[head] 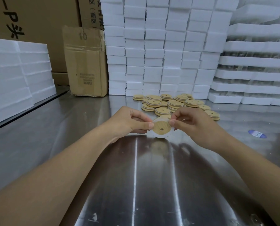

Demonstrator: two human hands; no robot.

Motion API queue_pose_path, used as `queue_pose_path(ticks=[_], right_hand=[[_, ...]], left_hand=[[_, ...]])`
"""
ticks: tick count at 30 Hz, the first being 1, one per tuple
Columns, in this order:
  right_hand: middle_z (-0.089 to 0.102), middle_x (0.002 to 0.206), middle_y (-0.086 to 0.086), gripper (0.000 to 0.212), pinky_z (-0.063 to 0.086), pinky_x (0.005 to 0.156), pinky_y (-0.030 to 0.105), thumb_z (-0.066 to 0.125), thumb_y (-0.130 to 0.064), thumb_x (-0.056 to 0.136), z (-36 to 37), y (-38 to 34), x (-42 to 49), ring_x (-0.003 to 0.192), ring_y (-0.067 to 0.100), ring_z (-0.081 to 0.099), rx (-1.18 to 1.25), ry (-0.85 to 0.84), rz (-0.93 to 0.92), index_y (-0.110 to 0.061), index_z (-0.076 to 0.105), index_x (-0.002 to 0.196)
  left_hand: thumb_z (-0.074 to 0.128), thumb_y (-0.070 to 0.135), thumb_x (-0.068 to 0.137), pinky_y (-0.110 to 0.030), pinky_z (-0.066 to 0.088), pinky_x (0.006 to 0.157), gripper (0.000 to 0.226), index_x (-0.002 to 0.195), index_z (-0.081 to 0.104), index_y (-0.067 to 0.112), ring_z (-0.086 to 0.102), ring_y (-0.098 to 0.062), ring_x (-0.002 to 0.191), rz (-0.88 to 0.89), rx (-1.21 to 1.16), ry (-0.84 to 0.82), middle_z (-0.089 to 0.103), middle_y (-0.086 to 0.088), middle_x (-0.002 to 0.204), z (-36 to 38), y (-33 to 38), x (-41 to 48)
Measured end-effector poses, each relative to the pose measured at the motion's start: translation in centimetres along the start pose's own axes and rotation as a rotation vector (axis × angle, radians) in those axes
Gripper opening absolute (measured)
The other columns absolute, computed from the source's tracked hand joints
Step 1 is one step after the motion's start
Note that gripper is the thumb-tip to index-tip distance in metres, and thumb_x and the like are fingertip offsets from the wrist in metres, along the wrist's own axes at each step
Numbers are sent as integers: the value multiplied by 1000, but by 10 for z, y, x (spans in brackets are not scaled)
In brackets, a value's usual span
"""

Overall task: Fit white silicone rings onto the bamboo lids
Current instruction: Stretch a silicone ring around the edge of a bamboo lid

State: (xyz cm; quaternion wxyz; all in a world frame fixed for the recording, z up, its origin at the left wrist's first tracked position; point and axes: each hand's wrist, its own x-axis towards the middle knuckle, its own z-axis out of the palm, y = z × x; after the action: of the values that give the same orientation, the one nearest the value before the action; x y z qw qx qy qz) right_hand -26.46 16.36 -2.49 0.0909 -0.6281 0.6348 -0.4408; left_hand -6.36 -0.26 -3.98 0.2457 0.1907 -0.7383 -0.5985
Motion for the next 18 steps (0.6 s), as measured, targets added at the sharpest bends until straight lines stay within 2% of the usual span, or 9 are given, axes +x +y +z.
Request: queue_pose_path(ticks=[6,9,11,14,18], right_hand=[[76,83,0,10,52,74,17,73,-10,99,-2,3,-1,75,6,72,-6,10,35,-9,71,89],[76,86,-3,10,54,77,22,72,-12,99,-3,4,-1,81,10,73,-56,17,46,-13,70,89],[76,90,-7,11,53,78,20,73,-14,98,-4,2,-2,85,7,71,-142,31,31,-20,69,90],[73,95,-14,16,48,70,15,76,-13,95,-2,0,-4,90,3,70,-222,27,-21,-26,66,97],[72,100,-19,24,47,74,11,81,-25,91,2,-4,-4,100,1,66,-297,13,-89,-33,69,110]], left_hand=[[97,17,75,-28,65,79,14,85,86,16,80,-15,82,42,28,60,83,-12,89,8,-1,0],[95,16,79,-24,62,77,11,81,85,19,78,-11,79,133,111,123,83,-8,85,17,0,0],[93,14,81,-21,60,76,15,77,84,25,78,-11,78,217,182,139,83,-2,82,22,2,1],[90,20,82,-22,58,76,14,77,83,31,78,-8,78,305,326,155,81,7,79,26,3,0],[86,36,78,-16,54,72,4,80,82,34,77,-4,82,399,468,138,79,16,80,31,3,-1]])
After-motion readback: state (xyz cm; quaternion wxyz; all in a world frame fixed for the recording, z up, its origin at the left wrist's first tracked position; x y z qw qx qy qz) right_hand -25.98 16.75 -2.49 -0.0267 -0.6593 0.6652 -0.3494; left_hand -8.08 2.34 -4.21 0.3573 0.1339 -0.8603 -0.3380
